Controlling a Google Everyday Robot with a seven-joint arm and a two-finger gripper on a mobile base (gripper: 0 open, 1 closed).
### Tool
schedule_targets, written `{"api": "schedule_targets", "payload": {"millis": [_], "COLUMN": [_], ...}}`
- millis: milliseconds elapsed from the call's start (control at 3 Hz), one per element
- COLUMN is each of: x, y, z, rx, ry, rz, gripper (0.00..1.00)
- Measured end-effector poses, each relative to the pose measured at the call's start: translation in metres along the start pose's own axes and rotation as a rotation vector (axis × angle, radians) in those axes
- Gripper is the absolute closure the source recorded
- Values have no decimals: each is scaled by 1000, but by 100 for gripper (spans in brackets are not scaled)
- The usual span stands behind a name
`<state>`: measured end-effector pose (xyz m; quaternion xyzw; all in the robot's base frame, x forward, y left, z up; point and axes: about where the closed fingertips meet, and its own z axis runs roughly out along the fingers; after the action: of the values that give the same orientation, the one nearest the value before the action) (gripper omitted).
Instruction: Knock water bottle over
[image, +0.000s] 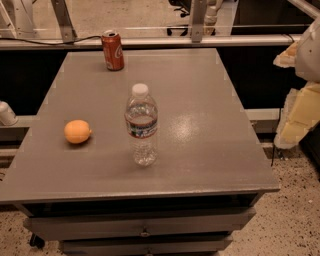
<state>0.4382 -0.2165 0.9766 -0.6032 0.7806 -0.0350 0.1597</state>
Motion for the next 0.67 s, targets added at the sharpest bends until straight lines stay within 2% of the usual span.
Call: {"api": "schedule_targets", "payload": {"millis": [333,667], "x": [0,-16], "y": [0,4], "z": [0,2], "rx": [0,-14], "ry": [0,-66], "rz": [0,44], "gripper": [0,0]}}
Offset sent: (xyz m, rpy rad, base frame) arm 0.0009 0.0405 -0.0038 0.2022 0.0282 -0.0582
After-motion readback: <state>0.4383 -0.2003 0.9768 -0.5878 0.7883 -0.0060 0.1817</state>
